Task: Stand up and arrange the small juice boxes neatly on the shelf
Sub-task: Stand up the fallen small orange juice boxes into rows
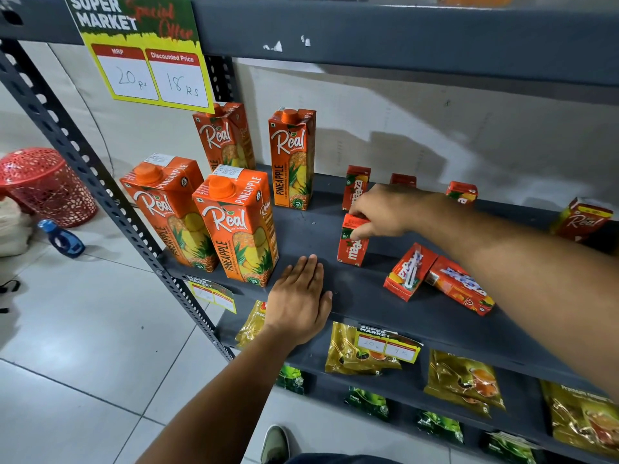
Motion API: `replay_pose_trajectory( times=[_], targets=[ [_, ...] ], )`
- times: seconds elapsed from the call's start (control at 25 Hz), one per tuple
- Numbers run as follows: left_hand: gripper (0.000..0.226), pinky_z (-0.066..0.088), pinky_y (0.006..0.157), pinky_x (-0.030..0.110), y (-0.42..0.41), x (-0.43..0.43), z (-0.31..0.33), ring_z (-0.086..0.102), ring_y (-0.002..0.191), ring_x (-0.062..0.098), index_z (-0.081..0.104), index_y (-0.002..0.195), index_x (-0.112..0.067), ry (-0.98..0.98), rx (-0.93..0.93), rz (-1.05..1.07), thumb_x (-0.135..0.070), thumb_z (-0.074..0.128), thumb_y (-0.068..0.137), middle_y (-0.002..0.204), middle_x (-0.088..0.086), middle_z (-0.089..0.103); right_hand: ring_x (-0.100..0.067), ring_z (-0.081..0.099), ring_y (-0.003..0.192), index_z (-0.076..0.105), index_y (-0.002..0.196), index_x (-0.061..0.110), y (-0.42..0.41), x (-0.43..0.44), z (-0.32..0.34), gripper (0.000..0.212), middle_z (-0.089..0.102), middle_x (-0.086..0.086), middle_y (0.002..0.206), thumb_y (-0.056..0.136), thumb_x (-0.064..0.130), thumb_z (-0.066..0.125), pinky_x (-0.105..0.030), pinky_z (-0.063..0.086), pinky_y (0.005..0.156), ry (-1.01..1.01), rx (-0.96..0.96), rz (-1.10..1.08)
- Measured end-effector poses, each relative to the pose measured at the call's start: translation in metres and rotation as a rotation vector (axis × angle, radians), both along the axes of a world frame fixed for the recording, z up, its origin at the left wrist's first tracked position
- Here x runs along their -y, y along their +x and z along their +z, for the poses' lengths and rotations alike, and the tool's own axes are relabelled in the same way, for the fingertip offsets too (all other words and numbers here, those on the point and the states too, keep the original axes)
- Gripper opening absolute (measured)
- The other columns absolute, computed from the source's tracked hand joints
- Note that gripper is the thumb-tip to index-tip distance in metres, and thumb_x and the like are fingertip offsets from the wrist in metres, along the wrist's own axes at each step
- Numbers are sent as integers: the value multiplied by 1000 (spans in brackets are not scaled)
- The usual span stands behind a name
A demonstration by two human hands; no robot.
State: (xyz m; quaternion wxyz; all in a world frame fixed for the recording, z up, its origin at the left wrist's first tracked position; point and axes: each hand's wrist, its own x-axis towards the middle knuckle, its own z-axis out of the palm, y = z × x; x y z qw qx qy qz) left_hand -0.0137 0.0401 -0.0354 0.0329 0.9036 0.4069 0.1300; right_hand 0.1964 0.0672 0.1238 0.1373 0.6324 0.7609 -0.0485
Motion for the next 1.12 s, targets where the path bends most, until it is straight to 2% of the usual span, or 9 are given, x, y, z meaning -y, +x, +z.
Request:
replay_pose_trajectory(
  times=[0.16, 0.32, 0.44, 0.48, 0.56, 0.64, 0.8, 0.96, 1.12],
  targets=[
    [59, 37, 108, 46, 0, 0, -1, 45, 131, 34, 51, 133, 1, 10, -4, 3, -39, 33, 93, 142, 20, 48, -23, 64, 91, 59, 120, 16, -2, 0, 0, 54, 68, -7, 112, 82, 55, 62, -41, 55, 80, -16, 1, -28],
    [59, 36, 109, 46, 0, 0, 0, 44, 132, 34, 51, 133, 1, 17, -3, 2, -39, 34, 93, 142, 20, 47, -30, 48, 127, 30, 147, 17, 11, 9, 2, 80, 44, -13, 146, 84, 56, 59, -43, 44, 101, 7, -150, -91],
    [58, 37, 107, 46, 1, -1, -1, 45, 130, 34, 53, 131, 1, 28, 12, 3, -38, 35, 92, 140, 20, 49, -27, 54, 115, 39, 141, 14, 40, 18, 6, 54, 54, -16, 134, 93, 30, 55, -41, 45, 97, 49, -312, -153],
    [58, 37, 107, 46, 1, 0, -2, 46, 130, 34, 53, 130, 1, 29, 16, 3, -38, 36, 92, 140, 20, 49, -26, 56, 111, 44, 137, 13, 52, 23, 5, 47, 57, -14, 130, 92, 19, 54, -41, 46, 95, 16, -278, -175],
    [57, 37, 106, 47, 2, 0, -2, 46, 130, 34, 54, 129, 2, 35, 24, 8, -37, 36, 91, 139, 20, 50, -23, 55, 110, 49, 134, 16, 70, 39, -1, 52, 57, -9, 130, 85, 5, 58, -40, 48, 94, -141, -174, -210],
    [57, 38, 106, 47, 2, 0, -3, 47, 129, 35, 55, 129, 2, 39, 29, 15, -37, 36, 90, 139, 21, 50, -20, 55, 110, 50, 134, 22, 79, 55, -14, 61, 56, -3, 130, 78, 10, 70, -39, 49, 94, -265, -121, -218],
    [58, 37, 105, 48, 3, 1, -1, 47, 129, 35, 55, 129, 2, 43, 34, 18, -36, 36, 90, 139, 21, 51, -13, 47, 111, 51, 130, 34, 74, 78, -38, 67, 49, 8, 126, 67, 32, 77, -34, 45, 90, -117, -121, -110],
    [57, 39, 105, 49, 3, 2, 0, 48, 128, 36, 55, 128, 3, 46, 41, 20, -35, 35, 90, 138, 22, 51, -17, 32, 129, 39, 139, 37, 58, 89, -56, 75, 40, 10, 142, 74, 17, 69, -41, 37, 101, -75, -32, 39],
    [58, 37, 106, 49, 3, 3, 1, 47, 129, 36, 54, 129, 3, 43, 38, 22, -36, 35, 91, 139, 21, 51, -18, 34, 129, 38, 141, 35, 52, 87, -58, 74, 44, 10, 143, 77, 9, 65, -42, 37, 100, -48, 5, 84]
  ],
)
